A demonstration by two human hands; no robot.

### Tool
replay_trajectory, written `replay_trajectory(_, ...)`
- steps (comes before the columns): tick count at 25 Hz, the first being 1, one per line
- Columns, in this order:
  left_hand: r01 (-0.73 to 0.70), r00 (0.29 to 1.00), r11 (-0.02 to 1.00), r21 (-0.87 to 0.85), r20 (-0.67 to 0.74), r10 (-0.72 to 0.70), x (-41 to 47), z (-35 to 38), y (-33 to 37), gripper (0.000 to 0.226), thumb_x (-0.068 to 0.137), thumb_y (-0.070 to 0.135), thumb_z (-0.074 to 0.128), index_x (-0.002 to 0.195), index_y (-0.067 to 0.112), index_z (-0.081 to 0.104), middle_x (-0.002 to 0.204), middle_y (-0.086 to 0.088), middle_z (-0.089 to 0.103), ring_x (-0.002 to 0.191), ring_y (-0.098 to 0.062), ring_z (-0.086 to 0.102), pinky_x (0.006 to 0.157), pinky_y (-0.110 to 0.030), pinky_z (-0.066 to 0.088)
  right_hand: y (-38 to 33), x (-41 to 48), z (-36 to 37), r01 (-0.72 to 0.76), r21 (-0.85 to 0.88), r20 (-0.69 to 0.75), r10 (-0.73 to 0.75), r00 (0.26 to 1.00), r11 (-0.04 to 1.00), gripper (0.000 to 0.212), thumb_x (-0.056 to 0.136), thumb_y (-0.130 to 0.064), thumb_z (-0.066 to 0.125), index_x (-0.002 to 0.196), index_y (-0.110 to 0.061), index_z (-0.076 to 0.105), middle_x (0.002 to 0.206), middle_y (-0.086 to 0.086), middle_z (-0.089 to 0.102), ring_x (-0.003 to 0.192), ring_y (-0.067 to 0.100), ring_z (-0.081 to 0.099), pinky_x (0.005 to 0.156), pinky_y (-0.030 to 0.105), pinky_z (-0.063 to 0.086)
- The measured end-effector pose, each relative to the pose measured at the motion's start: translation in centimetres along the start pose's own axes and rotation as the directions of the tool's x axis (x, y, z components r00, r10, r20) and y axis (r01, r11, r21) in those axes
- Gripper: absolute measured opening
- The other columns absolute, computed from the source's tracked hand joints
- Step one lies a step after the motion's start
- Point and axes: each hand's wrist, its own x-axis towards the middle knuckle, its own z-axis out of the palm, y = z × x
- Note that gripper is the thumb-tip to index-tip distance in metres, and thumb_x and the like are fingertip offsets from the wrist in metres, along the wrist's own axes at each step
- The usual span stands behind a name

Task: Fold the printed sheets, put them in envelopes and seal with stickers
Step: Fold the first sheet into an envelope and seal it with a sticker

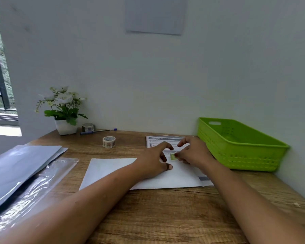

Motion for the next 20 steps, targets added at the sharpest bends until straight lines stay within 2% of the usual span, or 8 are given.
replay_trajectory(8, -0.037, 0.999, 0.997, 0.069, -0.013, 0.038, 0.15, 0.16, -0.48, 0.036, 0.084, 0.034, 0.066, 0.119, 0.026, 0.059, 0.112, 0.007, 0.063, 0.088, -0.006, 0.050, 0.080, -0.021, 0.038, 0.25, 0.12, 0.42, -0.005, -0.065, -0.032, 0.003, 0.999, 0.998, 0.037, 0.065, -0.003, 0.079, 0.080, -0.025, 0.054, 0.078, 0.011, 0.070, 0.072, 0.022, 0.068, 0.077, 0.043, 0.058)
replay_trajectory(11, -0.025, 0.999, 0.996, 0.081, -0.021, 0.027, 0.31, 0.08, -0.61, 0.037, 0.084, 0.037, 0.067, 0.118, 0.025, 0.061, 0.112, 0.007, 0.063, 0.088, -0.005, 0.050, 0.080, -0.019, 0.038, 0.33, 0.21, 0.50, -0.010, -0.075, -0.032, 0.008, 0.999, 0.997, 0.037, 0.064, -0.003, 0.078, 0.082, -0.025, 0.054, 0.080, 0.011, 0.071, 0.069, 0.020, 0.068, 0.077, 0.041, 0.058)
replay_trajectory(15, -0.023, 0.999, 0.997, 0.077, -0.028, 0.025, 0.32, 0.10, -0.68, 0.038, 0.083, 0.038, 0.067, 0.118, 0.024, 0.062, 0.114, 0.006, 0.063, 0.090, -0.006, 0.050, 0.081, -0.019, 0.039, 0.21, 0.18, 0.78, 0.002, -0.104, -0.032, -0.006, 0.999, 0.995, 0.036, 0.064, -0.004, 0.076, 0.084, -0.026, 0.056, 0.093, 0.014, 0.070, 0.074, 0.021, 0.067, 0.069, 0.033, 0.056)
replay_trajectory(20, -0.022, 0.999, 0.995, 0.093, -0.024, 0.024, 0.38, 0.08, -0.71, 0.037, 0.083, 0.039, 0.067, 0.116, 0.022, 0.065, 0.116, 0.004, 0.063, 0.091, -0.008, 0.052, 0.084, -0.022, 0.042, 0.44, 0.45, 0.96, 0.000, -0.126, -0.039, -0.005, 0.999, 0.992, 0.035, 0.063, -0.006, 0.074, 0.085, -0.027, 0.057, 0.096, 0.014, 0.069, 0.079, 0.024, 0.068, 0.070, 0.035, 0.057)
